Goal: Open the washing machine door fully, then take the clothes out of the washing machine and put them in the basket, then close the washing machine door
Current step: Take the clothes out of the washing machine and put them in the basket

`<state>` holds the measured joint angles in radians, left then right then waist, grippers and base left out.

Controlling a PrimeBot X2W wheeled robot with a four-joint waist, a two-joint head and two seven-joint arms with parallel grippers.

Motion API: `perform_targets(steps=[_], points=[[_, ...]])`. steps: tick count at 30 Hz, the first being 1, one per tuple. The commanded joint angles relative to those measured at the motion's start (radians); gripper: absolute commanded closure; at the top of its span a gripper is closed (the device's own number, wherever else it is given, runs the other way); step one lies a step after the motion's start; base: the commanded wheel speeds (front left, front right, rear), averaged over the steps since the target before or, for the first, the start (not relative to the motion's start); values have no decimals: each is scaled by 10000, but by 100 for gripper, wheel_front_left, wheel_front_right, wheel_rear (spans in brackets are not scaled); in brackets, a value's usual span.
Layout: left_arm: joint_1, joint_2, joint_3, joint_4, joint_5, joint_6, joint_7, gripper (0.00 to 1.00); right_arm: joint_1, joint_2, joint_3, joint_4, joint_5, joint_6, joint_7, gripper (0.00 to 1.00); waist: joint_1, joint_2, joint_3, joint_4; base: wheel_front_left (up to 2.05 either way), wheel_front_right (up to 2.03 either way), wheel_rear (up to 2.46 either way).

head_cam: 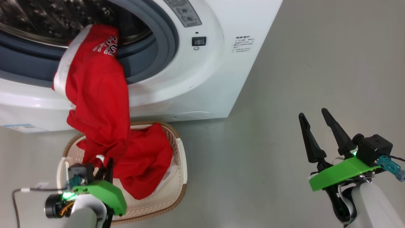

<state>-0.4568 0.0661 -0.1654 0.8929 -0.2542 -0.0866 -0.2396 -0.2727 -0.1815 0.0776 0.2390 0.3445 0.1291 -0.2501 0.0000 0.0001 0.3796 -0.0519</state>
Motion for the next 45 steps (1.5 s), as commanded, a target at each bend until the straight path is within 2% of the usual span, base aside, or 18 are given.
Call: perform_targets(steps=[1, 2, 4, 9, 11, 13, 14, 15, 22, 24, 29, 39, 42, 43, 45], points=[[-338, 230, 220, 275, 107, -126, -133, 100, -101, 15, 227, -247, -74, 16, -117, 0, 0, -1, 197, -124, 0, 0, 0], [-572, 226, 149, 659, 152, -152, -150, 98, -144, 27, 242, -252, -79, 16, -117, 0, 0, -1, 260, -154, 0, 0, 0], [-1004, 219, 55, 1312, 199, -198, -179, 85, -215, 50, 264, -261, -84, 16, -117, 0, 0, -1, 370, -216, 0, 0, 0], [-1813, 233, -103, 2564, 253, -270, -209, 71, -363, 99, 323, -261, -89, 16, -117, 0, 0, -1, 608, -366, 0, 0, 0], [-2063, 231, -136, 2898, 236, -296, -214, 56, -421, 118, 341, -273, -92, 16, -117, 0, 0, -1, 711, -423, 0, 0, 0], [-2380, 257, -163, 3226, 208, -318, -217, 35, -510, 134, 348, -290, -101, 16, -117, 0, 0, -1, 863, -483, 0, 0, 0], [-2468, 275, -165, 3291, 197, -323, -218, 29, -540, 140, 351, -301, -106, 16, -117, 0, 0, -1, 925, -503, 0, 0, 0], [-2546, 292, -166, 3344, 187, -326, -219, 18, -570, 147, 350, -310, -111, 16, -117, 0, 0, -1, 969, -518, 0, 0, 0], [-2917, 409, -146, 3581, 97, -336, -220, 18, -717, 175, 341, -341, -137, 16, -117, 0, 0, -1, 1186, -572, 0, 0, 0], [-2958, 444, -132, 3609, 68, -335, -220, 13, -733, 177, 334, -338, -141, 16, -117, 0, 0, -1, 1196, -572, 0, 0, 0], [-2975, 503, -95, 3647, -7, -340, -221, 17, -735, 189, 317, -317, -164, 16, -117, 0, 0, -1, 1173, -555, 0, 0, 0], [-2986, 456, -66, 3525, -99, -346, -221, 18, -741, 161, 325, -299, -172, 16, -117, 0, 0, -1, 1097, -461, 0, 0, 0], [-2967, 440, -41, 3406, -134, -352, -221, 10, -720, 146, 319, -295, -178, 16, -117, 0, 0, -1, 1046, -427, 0, 0, 0], [-2967, 440, -41, 3406, -134, -352, -221, 10, -720, 146, 319, -295, -178, 16, -117, 0, 0, -1, 1046, -427, 0, 0, 0], [-2945, 459, -17, 3283, -153, -358, -221, 0, -703, 141, 311, -294, -182, 16, -117, 0, 0, -1, 1020, -405, 0, 0, 0]])
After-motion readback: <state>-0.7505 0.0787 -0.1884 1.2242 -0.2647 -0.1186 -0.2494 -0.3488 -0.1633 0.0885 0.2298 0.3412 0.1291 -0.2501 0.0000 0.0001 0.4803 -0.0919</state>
